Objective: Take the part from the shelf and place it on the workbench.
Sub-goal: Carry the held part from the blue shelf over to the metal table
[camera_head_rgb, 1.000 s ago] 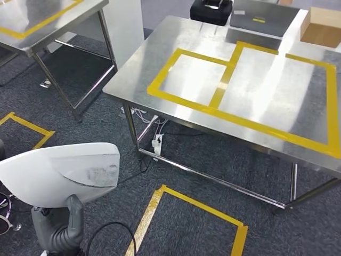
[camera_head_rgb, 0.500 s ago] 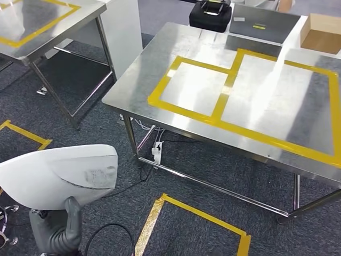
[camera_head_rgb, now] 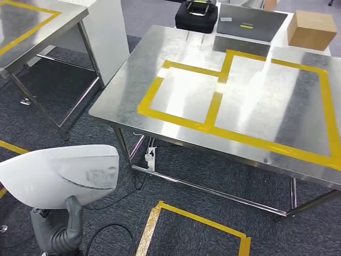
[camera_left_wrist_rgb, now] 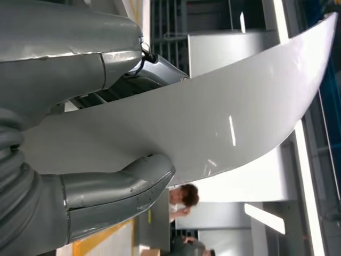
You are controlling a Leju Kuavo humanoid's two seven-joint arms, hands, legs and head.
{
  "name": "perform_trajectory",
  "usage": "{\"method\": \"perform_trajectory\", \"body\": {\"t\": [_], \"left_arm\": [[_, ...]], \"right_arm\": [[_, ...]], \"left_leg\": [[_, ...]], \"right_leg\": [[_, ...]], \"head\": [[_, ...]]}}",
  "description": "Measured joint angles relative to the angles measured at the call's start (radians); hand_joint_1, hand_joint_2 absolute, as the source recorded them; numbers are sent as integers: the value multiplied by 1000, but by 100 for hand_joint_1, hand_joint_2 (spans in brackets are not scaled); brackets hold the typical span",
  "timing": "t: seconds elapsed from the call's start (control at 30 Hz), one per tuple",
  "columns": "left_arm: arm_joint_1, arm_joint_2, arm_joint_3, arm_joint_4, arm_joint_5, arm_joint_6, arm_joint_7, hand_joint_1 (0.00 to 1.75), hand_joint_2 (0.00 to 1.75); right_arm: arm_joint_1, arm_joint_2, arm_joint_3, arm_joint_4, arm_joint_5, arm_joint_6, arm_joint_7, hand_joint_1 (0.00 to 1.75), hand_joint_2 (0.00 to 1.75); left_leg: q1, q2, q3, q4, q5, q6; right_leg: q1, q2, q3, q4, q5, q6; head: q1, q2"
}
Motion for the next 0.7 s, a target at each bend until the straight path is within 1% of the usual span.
{"method": "perform_trajectory", "body": {"t": [0.03, 0.07, 0.1, 0.13, 0.17, 0.2, 0.23, 0.27, 0.3, 0.33, 0.37, 0.4, 0.43, 0.47, 0.5, 0.53, 0.57, 0.6, 0.63, 0.67, 0.7], "left_arm": [[0, 0, 0, 0, 0, 0, 1, 175, 175], [-1, 0, 0, 0, 0, 0, 1, 175, 175], [-2, 1, 0, 0, -1, 0, 1, 175, 175], [-2, 1, 0, 0, -1, 0, 1, 175, 175], [-2, 2, 0, 0, -1, 0, 1, 175, 175], [-1, 2, 1, 0, -1, 1, 2, 175, 175], [-1, 2, 1, 0, -2, 1, 2, 175, 175], [0, 3, 1, 0, -3, 1, 3, 175, 175], [-1, 4, 1, 0, -4, 1, 4, 175, 175], [-1, 4, 1, 0, -5, 1, 4, 175, 175], [-1, 5, 1, 0, -7, 1, 5, 175, 175], [-1, 6, 1, 1, -8, 1, 5, 175, 175], [-1, 6, 0, 1, -8, 0, 6, 175, 175], [0, 7, 0, 1, -8, 0, 7, 175, 175], [0, 7, 0, 1, -9, 0, 7, 175, 175], [-1, 7, -1, 1, -9, 0, 7, 175, 175], [-4, 7, -1, 1, -9, 0, 7, 175, 175], [-5, 6, -2, 1, -9, 0, 6, 175, 175], [-6, 5, -3, 1, -9, 0, 6, 175, 175], [-5, 5, -3, 1, -9, 0, 6, 175, 175], [-4, 5, -4, 1, -9, 0, 5, 175, 175]], "right_arm": [[1, 0, -3, 0, -5, 3, 1, 0, 0], [2, 0, -6, 0, -10, 6, 1, 0, 0], [0, 0, -9, 0, -14, 8, 2, 0, 0], [-2, 0, -12, 0, -17, 11, 2, 0, 0], [-5, 0, -15, 0, -19, 13, 2, 0, 0], [-7, 0, -18, 0, -21, 15, 2, 0, 0], [-7, 0, -20, 0, -23, 17, 2, 0, 0], [-6, 0, -23, 0, -24, 18, 3, 0, 0], [-5, 0, -26, 0, -26, 20, 4, 0, 0], [-5, 0, -28, 0, -26, 21, 4, 0, 0], [-5, 0, -30, 0, -27, 22, 5, 0, 0], [-6, 0, -31, 0, -27, 23, 6, 0, 0], [-7, 0, -32, 0, -27, 24, 6, 0, 0], [-7, 0, -32, 0, -27, 24, 6, 0, 0], [-7, 0, -33, 0, -27, 25, 6, 0, 0], [-5, 0, -34, 0, -28, 25, 6, 0, 0], [-4, -1, -35, 0, -28, 25, 6, 0, 0], [-3, -1, -37, 0, -29, 25, 6, 0, 0], [-4, -2, -38, 0, -29, 25, 6, 0, 0], [-6, -1, -39, 0, -29, 26, 6, 0, 0], [-7, -1, -40, 0, -29, 26, 6, 0, 0]], "left_leg": [[1, -3, 4, 9, -3, -6], [2, -16, 1, 28, -9, -10], [4, -34, -12, 61, -25, -16], [8, -53, -38, 111, -50, -22], [12, -66, -71, 171, -79, -28], [15, -71, -105, 226, -103, -33], [19, -72, -131, 259, -111, -37], [22, -73, -143, 260, -98, -40], [24, -76, -137, 224, -62, -42], [27, -88, -120, 162, -13, -44], [31, -112, -103, 102, 25, -44], [32, -136, -90, 50, 40, -41], [33, -156, -85, 20, 47, -37], [31, -166, -85, 11, 42, -29], [30, -159, -83, 3, 44, -21], [31, -148, -80, -1, 58, -13], [33, -135, -76, -6, 63, -5], [34, -120, -73, -12, 67, 0], [34, -105, -72, -16, 69, 4], [32, -91, -72, -17, 68, 7], [30, -75, -72, -17, 67, 9]], "right_leg": [[-4, 11, 8, -6, 9, -3], [-9, 23, 17, -13, 11, -7], [-13, 34, 27, -20, 13, -10], [-16, 46, 30, -23, 14, -11], [-18, 59, 31, -25, 14, -13], [-19, 73, 32, -25, 13, -13], [-19, 86, 33, -25, 12, -13], [-20, 98, 34, -24, 11, -13], [-21, 112, 37, -24, 10, -11], [-22, 125, 41, -24, 8, -9], [-23, 138, 44, -23, 7, -6], [-24, 151, 42, -21, 7, -1], [-26, 162, 37, -20, 7, 7], [-27, 172, 30, -20, 7, 15], [-29, 184, 23, -22, 7, 25], [-29, 188, 20, -22, 5, 32], [-28, 175, 15, -15, -2, 38], [-27, 151, 3, 8, -19, 42], [-26, 118, -19, 54, -47, 44], [-26, 87, -52, 116, -81, 48], [-27, 71, -87, 184, -111, 51]], "head": [[0, 0], [-2, 0], [-3, 0], [-4, 0], [-5, 0], [-5, 0], [-5, 0], [-5, 0], [-5, 0], [-5, 0], [-5, 0], [-5, 0], [-5, 0], [-4, 0], [-4, 0], [-3, 0], [-1, 0], [3, 0], [7, 0], [12, 0], [14, 0]]}}
